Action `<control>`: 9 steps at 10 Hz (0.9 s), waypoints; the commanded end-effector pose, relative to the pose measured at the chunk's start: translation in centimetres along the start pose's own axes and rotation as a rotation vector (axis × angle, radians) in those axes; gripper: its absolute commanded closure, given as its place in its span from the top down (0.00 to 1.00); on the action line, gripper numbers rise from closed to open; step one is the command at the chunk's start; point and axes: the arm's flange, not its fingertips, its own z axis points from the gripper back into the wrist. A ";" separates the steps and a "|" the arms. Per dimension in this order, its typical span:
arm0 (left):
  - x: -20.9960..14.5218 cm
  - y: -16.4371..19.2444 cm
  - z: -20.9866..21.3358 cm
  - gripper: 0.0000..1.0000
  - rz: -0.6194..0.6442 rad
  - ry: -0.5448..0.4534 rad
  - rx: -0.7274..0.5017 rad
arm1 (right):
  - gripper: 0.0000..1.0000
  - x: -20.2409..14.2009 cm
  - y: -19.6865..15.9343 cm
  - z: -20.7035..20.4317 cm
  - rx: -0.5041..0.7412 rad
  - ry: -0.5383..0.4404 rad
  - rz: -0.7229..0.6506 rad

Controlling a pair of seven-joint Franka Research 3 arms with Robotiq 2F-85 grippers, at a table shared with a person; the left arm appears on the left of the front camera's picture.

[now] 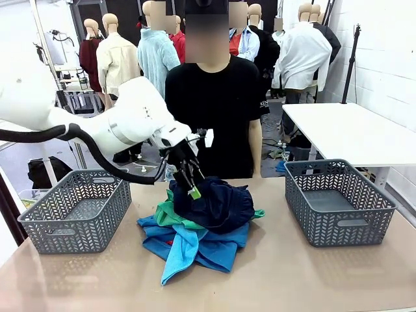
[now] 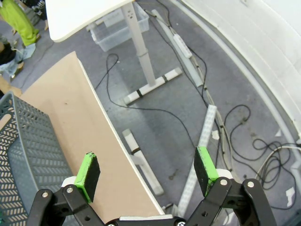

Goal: Sort the tops and bottoms.
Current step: Lift clothes from the center of the table with your left hand.

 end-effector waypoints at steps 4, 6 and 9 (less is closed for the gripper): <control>-1.3 -0.1 -3.1 0.86 -0.050 0.006 0.051 | 1.00 0.0 0.1 0.1 -0.005 0.005 0.007; -0.8 -0.5 -2.4 0.46 -0.045 -0.014 0.021 | 1.00 0.0 0.1 0.1 -0.005 0.005 0.007; 0.3 -0.7 -1.5 0.00 -0.044 -0.015 -0.008 | 1.00 0.0 0.1 0.1 -0.005 0.005 0.007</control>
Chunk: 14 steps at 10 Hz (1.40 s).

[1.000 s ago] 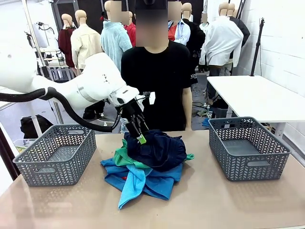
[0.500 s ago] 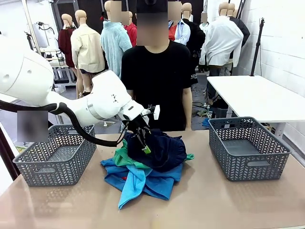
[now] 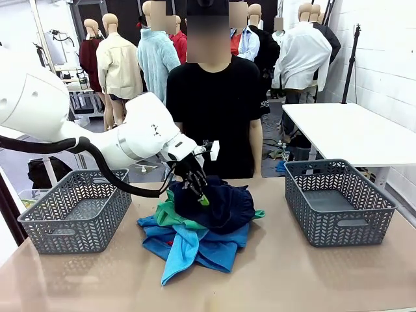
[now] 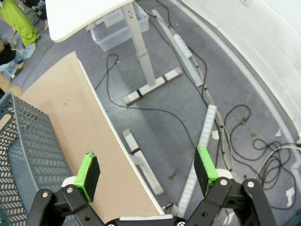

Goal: Sort the tops and bottoms.
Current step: Lift clothes from the center of the table with your left hand.

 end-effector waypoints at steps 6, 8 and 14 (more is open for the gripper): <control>0.5 -0.3 2.1 0.00 0.008 -0.026 -0.002 | 1.00 0.0 0.1 0.1 -0.005 0.005 0.006; 1.1 -1.1 3.4 0.00 0.002 -0.044 0.016 | 1.00 0.0 0.1 0.1 -0.005 0.005 0.006; 5.5 -2.3 13.4 0.00 -0.120 -0.143 0.196 | 1.00 0.0 0.1 0.1 -0.005 0.005 0.006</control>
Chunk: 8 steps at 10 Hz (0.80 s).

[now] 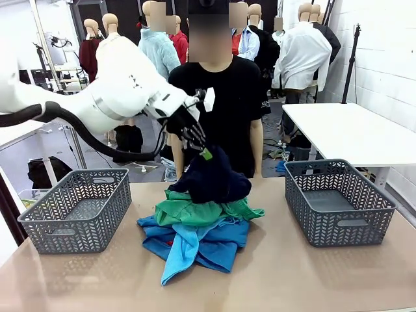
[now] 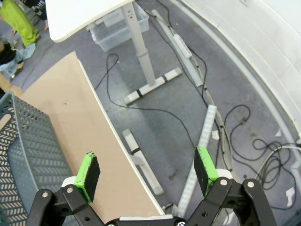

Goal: Sort the tops and bottoms.
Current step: Lift clothes from the center of the table with your left hand.

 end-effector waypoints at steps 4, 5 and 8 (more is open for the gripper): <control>5.3 2.7 13.5 0.00 -0.104 -0.069 0.289 | 1.00 0.0 0.1 0.1 -0.005 0.005 0.006; 7.1 2.6 17.1 0.00 -0.100 -0.065 0.342 | 1.00 0.0 0.1 0.1 -0.005 0.005 0.006; 11.3 1.0 23.8 0.00 -0.116 -0.051 0.462 | 1.00 0.0 0.1 0.1 -0.005 0.005 0.006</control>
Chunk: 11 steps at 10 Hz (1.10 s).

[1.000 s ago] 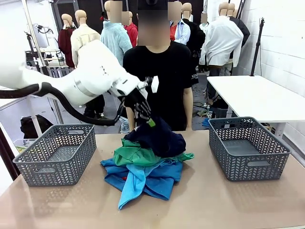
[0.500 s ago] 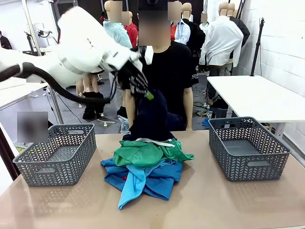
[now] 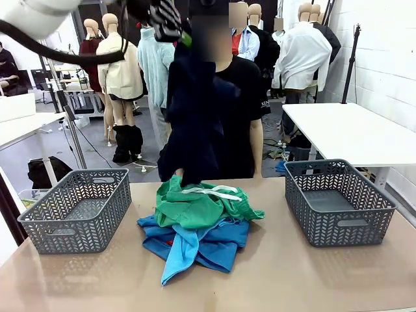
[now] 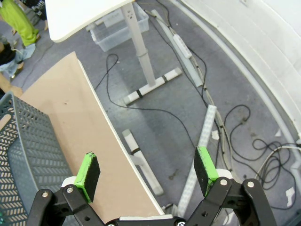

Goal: Sort the tops and bottoms.
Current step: Lift clothes from the center of the table with your left hand, then sort the clothes according to human instructions.

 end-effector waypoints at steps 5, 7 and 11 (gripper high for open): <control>6.2 -2.1 8.1 0.00 -0.061 0.014 0.161 | 1.00 0.0 0.1 0.1 -0.004 0.006 0.006; 6.1 -0.7 6.4 0.00 -0.062 0.018 0.119 | 1.00 0.0 0.1 0.1 -0.004 0.006 0.006; 6.1 -0.7 6.4 0.00 -0.062 0.018 0.119 | 1.00 0.0 0.1 0.1 -0.004 0.006 0.006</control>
